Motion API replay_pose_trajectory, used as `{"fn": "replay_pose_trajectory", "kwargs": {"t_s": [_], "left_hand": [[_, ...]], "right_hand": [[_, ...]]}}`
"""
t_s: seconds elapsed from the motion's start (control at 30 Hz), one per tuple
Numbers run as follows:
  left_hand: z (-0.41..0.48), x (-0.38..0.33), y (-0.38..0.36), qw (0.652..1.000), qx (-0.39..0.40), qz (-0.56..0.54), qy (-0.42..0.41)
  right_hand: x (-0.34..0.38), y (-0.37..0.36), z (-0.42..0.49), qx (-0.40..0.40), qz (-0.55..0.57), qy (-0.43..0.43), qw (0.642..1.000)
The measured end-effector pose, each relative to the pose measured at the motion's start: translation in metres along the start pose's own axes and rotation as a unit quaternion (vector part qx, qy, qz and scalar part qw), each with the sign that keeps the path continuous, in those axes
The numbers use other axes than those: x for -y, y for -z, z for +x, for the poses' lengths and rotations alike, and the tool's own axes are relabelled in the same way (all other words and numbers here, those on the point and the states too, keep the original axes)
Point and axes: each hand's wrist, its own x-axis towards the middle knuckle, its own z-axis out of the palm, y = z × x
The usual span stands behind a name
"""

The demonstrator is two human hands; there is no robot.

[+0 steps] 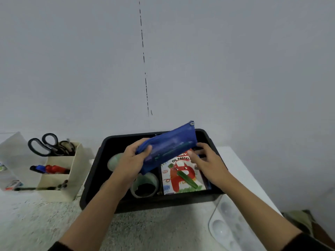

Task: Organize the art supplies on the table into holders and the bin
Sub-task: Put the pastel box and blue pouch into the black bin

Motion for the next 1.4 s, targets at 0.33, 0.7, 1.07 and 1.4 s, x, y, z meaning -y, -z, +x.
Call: {"fn": "replay_pose_trajectory", "kwargs": {"t_s": [0.33,0.7,1.07,1.4], "left_hand": [[0.006,0.0,-0.093,0.971,0.221,0.083,-0.036],[0.021,0.046,-0.093,0.777,0.316,0.533,-0.113],[0.005,0.05,-0.093,0.82,0.19,0.523,-0.136],[-0.002,0.045,-0.093,0.841,0.155,0.492,-0.162]], "right_hand": [[0.005,0.027,0.024,-0.024,0.085,-0.076,0.993],[-0.022,0.019,0.016,0.019,-0.319,0.028,0.947],[-0.015,0.032,0.007,0.01,-0.378,0.062,0.924],[-0.088,0.078,-0.045,-0.202,-0.185,-0.057,0.96]]}}
